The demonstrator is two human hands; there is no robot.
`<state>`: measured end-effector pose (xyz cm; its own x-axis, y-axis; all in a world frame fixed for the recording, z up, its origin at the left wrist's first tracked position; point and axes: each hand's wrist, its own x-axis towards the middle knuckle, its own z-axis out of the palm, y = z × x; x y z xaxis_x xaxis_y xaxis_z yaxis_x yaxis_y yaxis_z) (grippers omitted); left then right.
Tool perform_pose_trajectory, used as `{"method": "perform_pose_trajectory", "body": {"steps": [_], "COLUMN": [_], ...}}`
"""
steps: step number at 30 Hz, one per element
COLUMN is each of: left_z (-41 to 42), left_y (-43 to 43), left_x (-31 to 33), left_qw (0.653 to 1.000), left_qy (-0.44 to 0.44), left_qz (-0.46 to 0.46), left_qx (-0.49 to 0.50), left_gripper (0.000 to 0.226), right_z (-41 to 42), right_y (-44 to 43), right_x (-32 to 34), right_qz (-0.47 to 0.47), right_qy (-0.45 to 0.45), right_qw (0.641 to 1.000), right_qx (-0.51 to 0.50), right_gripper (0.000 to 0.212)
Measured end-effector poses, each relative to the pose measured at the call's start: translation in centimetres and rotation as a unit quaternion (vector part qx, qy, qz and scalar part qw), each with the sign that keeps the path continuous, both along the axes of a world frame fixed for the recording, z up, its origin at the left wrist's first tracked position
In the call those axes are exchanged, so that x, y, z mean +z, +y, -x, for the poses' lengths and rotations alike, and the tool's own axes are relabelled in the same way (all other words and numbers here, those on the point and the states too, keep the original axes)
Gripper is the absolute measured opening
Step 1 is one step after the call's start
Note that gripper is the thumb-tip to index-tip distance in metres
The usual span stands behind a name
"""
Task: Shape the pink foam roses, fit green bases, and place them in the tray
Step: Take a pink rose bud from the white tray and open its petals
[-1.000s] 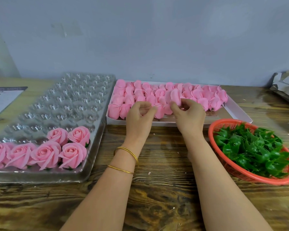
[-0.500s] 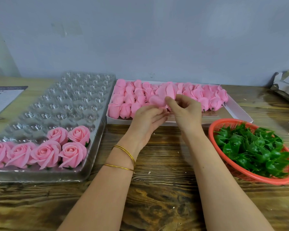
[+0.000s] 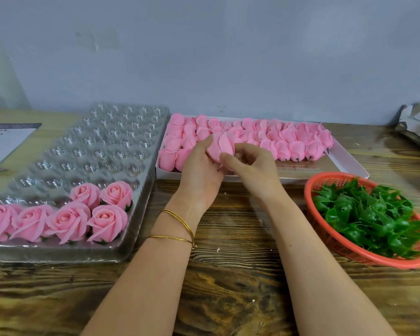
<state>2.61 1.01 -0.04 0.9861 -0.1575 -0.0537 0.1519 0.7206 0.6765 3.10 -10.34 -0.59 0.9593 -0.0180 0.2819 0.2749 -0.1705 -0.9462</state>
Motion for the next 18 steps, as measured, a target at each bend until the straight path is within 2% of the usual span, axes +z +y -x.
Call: {"method": "perform_pose_trajectory", "body": {"steps": [2, 4, 9, 13, 16, 18], "left_z": [-0.1, -0.2, -0.4, -0.1, -0.3, -0.4], "left_y": [0.0, 0.1, 0.1, 0.4, 0.2, 0.1], "left_x": [0.2, 0.2, 0.0, -0.3, -0.6, -0.8], "left_qw": [1.0, 0.999, 1.0, 1.0, 0.998, 0.992], "left_qy": [0.008, 0.022, 0.014, -0.012, -0.029, -0.057], "left_qz": [0.025, 0.046, 0.026, -0.003, -0.058, -0.112], "left_qx": [-0.001, -0.004, 0.0, -0.004, 0.02, 0.028], "left_gripper": [0.034, 0.043, 0.043, 0.072, 0.058, 0.041], "right_z": [-0.1, -0.1, -0.2, 0.0, 0.3, 0.6], "right_y": [0.2, 0.4, 0.4, 0.6, 0.5, 0.5], "right_x": [-0.2, -0.4, -0.8, -0.6, -0.2, 0.0], "right_qz": [0.011, 0.021, 0.04, 0.068, 0.063, 0.034], "right_qy": [0.004, -0.001, -0.008, -0.007, -0.005, 0.007], "right_qw": [1.0, 1.0, 0.999, 0.998, 0.997, 0.998], "right_qx": [0.006, 0.008, 0.01, 0.016, 0.037, 0.052], "right_gripper": [0.029, 0.029, 0.03, 0.03, 0.019, 0.019]}}
